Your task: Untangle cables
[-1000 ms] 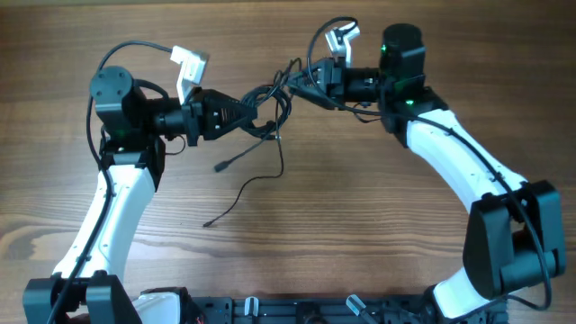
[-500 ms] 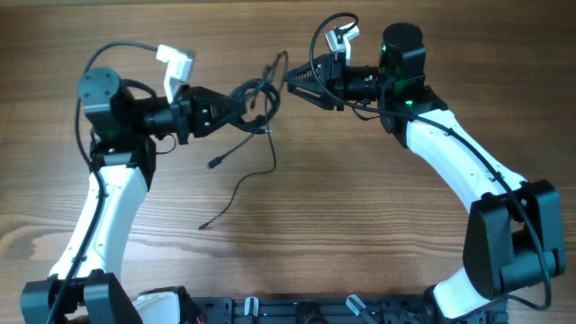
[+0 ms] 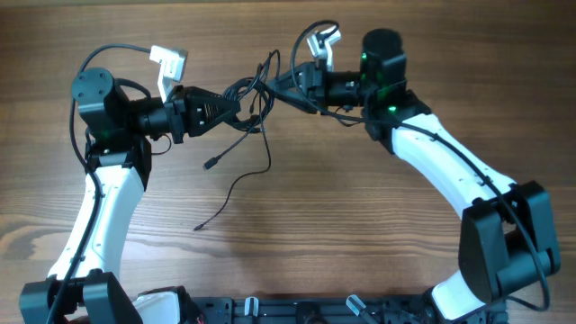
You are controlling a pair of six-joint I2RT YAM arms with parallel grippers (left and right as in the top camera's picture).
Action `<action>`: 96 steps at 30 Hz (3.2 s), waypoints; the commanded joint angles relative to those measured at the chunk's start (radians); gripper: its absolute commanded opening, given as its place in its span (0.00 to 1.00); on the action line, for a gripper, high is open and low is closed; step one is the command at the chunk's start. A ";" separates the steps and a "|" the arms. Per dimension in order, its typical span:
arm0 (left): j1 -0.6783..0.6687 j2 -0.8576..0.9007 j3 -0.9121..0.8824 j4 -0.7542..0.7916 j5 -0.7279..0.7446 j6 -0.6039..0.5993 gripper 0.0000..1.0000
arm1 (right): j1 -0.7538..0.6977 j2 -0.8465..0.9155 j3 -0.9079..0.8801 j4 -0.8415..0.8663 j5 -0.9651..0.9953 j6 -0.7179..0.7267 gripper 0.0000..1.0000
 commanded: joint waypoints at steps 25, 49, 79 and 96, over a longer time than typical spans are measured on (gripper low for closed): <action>-0.173 -0.014 0.016 0.003 0.018 -0.104 0.04 | -0.124 -0.003 0.009 0.092 0.509 -0.116 0.04; -0.072 -0.013 0.016 0.052 0.018 -0.147 0.04 | -0.212 -0.010 0.009 -0.403 0.002 -0.643 0.96; -0.065 -0.013 0.016 0.050 0.018 -0.097 0.07 | -0.074 -0.010 0.009 -0.002 -0.052 -0.327 0.66; -0.010 -0.013 0.016 0.048 0.017 -0.100 0.04 | -0.066 -0.008 -0.002 -0.108 -0.066 -0.270 0.52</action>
